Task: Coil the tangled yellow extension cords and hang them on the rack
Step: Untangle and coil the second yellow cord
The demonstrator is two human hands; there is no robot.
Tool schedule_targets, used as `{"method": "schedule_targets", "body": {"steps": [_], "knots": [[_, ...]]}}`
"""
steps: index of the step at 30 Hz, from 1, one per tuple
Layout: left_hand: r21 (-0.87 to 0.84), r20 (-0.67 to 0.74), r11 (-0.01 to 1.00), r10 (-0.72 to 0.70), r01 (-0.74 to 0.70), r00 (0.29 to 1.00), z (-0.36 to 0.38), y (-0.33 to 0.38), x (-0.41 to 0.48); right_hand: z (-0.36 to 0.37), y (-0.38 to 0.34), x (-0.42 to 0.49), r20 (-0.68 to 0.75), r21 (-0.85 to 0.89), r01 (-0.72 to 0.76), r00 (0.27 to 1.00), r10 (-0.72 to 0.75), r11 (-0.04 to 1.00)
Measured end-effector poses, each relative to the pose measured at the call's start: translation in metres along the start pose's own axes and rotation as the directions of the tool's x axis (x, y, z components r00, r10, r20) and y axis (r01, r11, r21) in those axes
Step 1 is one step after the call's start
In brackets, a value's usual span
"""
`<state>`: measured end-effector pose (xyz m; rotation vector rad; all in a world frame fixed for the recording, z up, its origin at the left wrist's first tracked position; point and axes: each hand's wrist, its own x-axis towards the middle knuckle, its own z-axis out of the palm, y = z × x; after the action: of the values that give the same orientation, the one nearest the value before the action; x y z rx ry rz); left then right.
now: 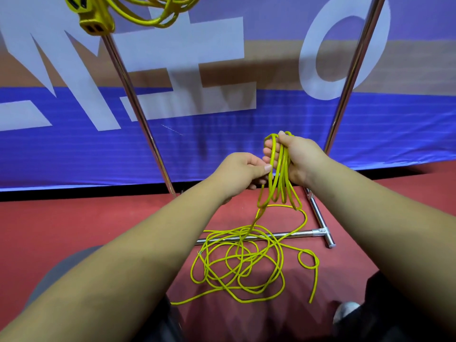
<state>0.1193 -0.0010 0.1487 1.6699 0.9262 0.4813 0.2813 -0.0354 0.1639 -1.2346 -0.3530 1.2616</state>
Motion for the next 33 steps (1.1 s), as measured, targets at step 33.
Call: {"method": "schedule_targets", "body": {"steps": [33], "knots": [[0.036, -0.034, 0.991, 0.128, -0.127, 0.991, -0.062, 0.021, 0.021, -0.007, -0.028, -0.030, 0.503, -0.427, 0.054, 0.844, 0.187, 0.903]]}}
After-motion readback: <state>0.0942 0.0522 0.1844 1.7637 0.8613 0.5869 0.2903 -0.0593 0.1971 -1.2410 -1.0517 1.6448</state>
